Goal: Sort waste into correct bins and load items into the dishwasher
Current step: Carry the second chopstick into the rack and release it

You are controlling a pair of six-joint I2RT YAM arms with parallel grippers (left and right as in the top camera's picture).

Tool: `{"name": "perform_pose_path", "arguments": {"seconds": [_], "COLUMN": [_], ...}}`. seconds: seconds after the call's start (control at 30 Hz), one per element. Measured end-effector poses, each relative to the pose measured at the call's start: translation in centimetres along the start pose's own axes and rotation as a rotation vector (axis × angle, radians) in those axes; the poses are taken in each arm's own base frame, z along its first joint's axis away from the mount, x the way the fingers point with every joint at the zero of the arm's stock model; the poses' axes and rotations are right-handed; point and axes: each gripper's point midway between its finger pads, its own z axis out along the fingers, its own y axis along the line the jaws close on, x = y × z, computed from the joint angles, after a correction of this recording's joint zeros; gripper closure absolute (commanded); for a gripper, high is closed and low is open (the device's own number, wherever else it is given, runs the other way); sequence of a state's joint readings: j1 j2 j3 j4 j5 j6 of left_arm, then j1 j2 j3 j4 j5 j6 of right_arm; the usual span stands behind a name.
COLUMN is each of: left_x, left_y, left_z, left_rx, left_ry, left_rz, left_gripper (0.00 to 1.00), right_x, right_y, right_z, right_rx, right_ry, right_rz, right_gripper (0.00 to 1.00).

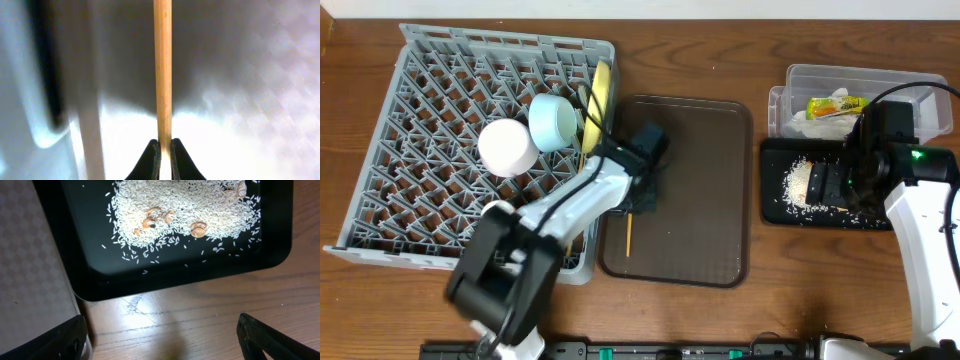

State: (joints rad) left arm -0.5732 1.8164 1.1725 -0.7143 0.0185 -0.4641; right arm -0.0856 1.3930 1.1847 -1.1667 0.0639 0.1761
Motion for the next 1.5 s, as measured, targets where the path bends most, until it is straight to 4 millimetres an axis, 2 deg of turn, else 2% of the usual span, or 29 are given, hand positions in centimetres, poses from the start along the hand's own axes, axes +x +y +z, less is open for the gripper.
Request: {"name": "perform_pose_path", "arguments": {"seconds": [0.13,0.33,0.47,0.6,0.83,1.03,1.17,1.5], "left_x": [0.6,2.7,4.0,4.2,2.7,1.2,0.0,-0.7], "left_y": [0.5,2.0,3.4,5.0,7.9,9.8,9.4,8.9], "left_z": [-5.3,-10.6,-13.0,-14.2,-14.1,-12.8,-11.4,-7.6], "left_rx": [0.037,0.061,0.045,-0.004,-0.062,-0.089,-0.069,-0.085], "left_ry": [-0.059,-0.106,-0.132,-0.171,-0.188,-0.171,-0.161,-0.072], "left_rz": [0.005,0.04,0.08,0.101,0.081,0.032,0.035,0.057], "left_gripper": [0.94,0.94,0.94,0.94,0.94,0.94,0.94,0.93], "right_x": [0.0,0.0,0.0,0.0,0.0,0.0,0.0,0.0], "right_y": [0.0,0.0,0.0,0.0,0.0,0.0,0.0,0.0], "right_z": [0.0,0.0,0.0,0.0,0.0,0.0,0.0,0.0], "right_rx": [0.0,0.0,0.0,0.0,0.0,0.0,0.0,0.0], "right_ry": [0.0,0.0,0.0,0.0,0.0,0.0,0.0,0.0], "right_rz": [0.0,0.0,0.0,0.0,0.0,0.0,0.0,0.0], "right_gripper": [0.06,0.06,0.06,0.06,0.06,0.06,0.06,0.06]}}
